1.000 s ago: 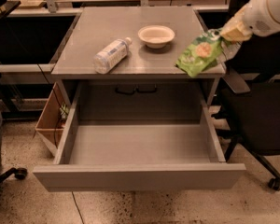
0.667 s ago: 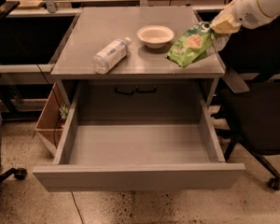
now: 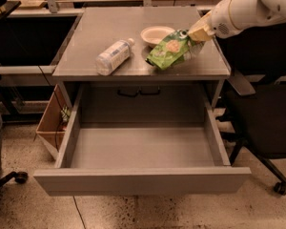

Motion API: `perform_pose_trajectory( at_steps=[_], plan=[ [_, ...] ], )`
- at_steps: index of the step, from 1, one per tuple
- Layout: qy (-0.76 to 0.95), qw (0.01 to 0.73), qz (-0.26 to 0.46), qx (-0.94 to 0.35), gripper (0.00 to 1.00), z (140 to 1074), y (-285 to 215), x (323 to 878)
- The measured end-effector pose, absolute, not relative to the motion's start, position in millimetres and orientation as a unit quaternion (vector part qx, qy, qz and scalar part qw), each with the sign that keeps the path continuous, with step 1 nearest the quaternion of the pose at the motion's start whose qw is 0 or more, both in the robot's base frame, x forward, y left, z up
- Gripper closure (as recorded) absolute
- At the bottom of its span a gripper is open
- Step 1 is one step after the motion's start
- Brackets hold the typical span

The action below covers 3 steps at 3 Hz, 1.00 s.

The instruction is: Pick green rice chip bag from top drawer and place on counter

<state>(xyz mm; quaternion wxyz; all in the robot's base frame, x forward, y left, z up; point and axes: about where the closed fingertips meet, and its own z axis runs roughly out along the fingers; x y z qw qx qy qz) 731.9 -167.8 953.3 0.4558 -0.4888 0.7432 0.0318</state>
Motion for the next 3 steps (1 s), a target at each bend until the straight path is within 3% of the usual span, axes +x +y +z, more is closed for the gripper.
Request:
perform_pose_trajectory(
  at_steps=[1,2,3],
  plan=[
    [0.741,0.458,0.073,-0.486,0.83,928.1,-136.2,747.7],
    [0.739,0.460,0.103,-0.482,0.60,910.1,-114.6,754.5],
    [0.734,0.458,0.124,-0.486,0.29,899.3,-99.7,757.1]
  ],
)
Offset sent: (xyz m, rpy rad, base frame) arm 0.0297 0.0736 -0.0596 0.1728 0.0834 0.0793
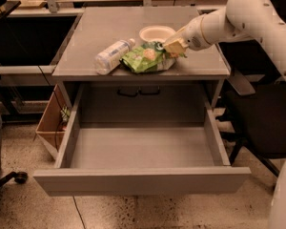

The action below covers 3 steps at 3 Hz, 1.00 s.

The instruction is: Pick green rice chip bag from top drawer and place on counter

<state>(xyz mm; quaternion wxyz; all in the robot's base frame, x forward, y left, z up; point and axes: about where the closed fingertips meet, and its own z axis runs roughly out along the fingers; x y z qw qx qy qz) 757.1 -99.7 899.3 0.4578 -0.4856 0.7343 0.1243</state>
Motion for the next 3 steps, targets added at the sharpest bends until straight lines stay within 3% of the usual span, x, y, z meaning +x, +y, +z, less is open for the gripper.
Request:
perform_pose_trajectory(
  at_steps=[1,3],
  plan=[
    [0.732,0.456,0.131,-0.489,0.06,897.4,-94.9,757.0],
    [0.725,0.450,0.118,-0.508,0.00,909.7,-107.7,745.0]
  ],
)
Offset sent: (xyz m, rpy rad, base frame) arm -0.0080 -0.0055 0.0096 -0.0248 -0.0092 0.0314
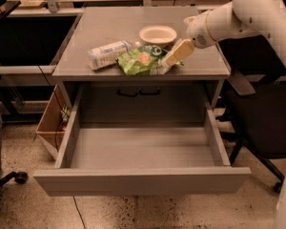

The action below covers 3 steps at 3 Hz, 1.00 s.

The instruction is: Pick green rice chip bag from top drawer and place on counter

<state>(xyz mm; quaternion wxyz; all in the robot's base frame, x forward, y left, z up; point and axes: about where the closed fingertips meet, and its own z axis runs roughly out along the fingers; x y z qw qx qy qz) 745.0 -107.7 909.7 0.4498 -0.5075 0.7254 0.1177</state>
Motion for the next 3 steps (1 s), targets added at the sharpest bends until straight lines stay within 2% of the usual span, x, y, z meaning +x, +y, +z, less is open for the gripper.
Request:
perform_pose_trajectory(
  at_steps=[1,3],
  plan=[
    [0.730,0.439,0.090,-0.516,0.00,927.4,-143.4,723.6],
    [0.749,0.422,0.006,-0.511,0.00,985.7,-253.5,643.0]
  ],
)
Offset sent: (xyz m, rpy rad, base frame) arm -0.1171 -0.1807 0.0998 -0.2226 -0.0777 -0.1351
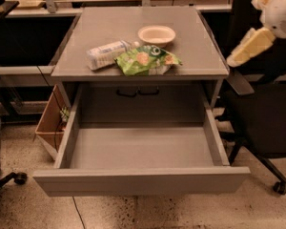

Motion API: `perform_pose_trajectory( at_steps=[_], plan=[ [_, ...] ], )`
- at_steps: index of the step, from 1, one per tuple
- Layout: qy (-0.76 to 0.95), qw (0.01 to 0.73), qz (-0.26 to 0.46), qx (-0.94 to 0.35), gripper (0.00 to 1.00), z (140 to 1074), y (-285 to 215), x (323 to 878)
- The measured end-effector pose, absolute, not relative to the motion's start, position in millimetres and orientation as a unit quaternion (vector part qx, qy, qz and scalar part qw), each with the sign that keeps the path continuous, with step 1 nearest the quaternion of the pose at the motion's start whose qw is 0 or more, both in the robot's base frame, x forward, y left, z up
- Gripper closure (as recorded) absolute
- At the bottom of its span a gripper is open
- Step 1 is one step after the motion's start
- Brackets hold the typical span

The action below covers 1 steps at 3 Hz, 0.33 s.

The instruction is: Pick green rice chip bag from top drawer and place on counter

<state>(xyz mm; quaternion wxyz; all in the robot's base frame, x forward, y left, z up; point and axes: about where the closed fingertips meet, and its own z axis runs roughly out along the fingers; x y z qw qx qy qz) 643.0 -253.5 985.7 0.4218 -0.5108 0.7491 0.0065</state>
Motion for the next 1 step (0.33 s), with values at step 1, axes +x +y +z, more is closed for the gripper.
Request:
perform_pose_trajectory(
  at_steps=[1],
  plan=[
    [0.751,0.420,0.000,-0.509,0.00,990.8,-262.7,635.1]
  ],
)
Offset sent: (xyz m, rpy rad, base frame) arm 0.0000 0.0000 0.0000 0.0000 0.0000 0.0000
